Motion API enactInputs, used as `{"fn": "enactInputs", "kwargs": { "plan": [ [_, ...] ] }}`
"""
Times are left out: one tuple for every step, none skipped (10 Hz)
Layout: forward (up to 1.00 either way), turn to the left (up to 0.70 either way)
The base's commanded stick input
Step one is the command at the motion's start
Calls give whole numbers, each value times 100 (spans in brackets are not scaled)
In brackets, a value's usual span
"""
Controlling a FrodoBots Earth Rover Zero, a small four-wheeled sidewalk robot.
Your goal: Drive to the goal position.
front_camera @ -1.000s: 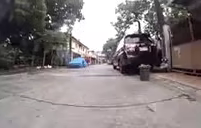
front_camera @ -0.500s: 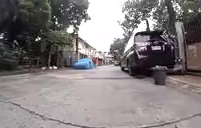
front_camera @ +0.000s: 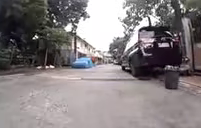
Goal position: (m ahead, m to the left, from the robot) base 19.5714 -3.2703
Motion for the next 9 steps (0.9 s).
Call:
{"fn": "enactInputs", "kwargs": {
  "plan": [
    [100,0],
    [100,0],
    [100,0],
    [100,0],
    [100,0],
    [100,0],
    [100,0],
    [100,0],
    [100,0]
  ]
}}
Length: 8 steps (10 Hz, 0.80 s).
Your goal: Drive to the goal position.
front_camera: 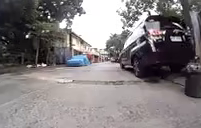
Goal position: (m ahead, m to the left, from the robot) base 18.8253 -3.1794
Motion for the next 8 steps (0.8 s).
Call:
{"fn": "enactInputs", "kwargs": {
  "plan": [
    [100,0],
    [100,0],
    [100,0],
    [100,0],
    [100,0],
    [100,0],
    [100,0],
    [100,0]
  ]
}}
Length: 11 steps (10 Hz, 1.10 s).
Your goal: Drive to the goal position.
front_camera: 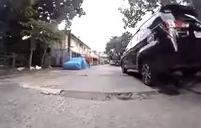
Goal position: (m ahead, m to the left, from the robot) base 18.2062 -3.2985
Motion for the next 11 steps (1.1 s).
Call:
{"fn": "enactInputs", "kwargs": {
  "plan": [
    [100,0],
    [100,0],
    [100,0],
    [100,0],
    [100,0],
    [100,0],
    [100,0],
    [100,0],
    [100,0],
    [100,0],
    [100,0]
  ]
}}
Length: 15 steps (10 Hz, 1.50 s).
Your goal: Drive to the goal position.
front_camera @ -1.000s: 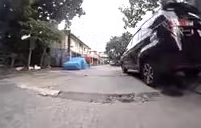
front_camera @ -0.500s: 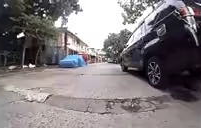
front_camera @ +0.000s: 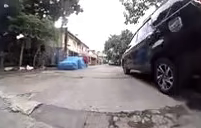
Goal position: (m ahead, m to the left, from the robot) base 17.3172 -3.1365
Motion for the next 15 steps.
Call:
{"fn": "enactInputs", "kwargs": {
  "plan": [
    [100,0],
    [100,0],
    [100,0],
    [100,0],
    [100,0],
    [100,0],
    [100,0],
    [100,0],
    [100,0],
    [100,0],
    [100,0],
    [100,0],
    [100,0],
    [100,0],
    [100,0]
  ]
}}
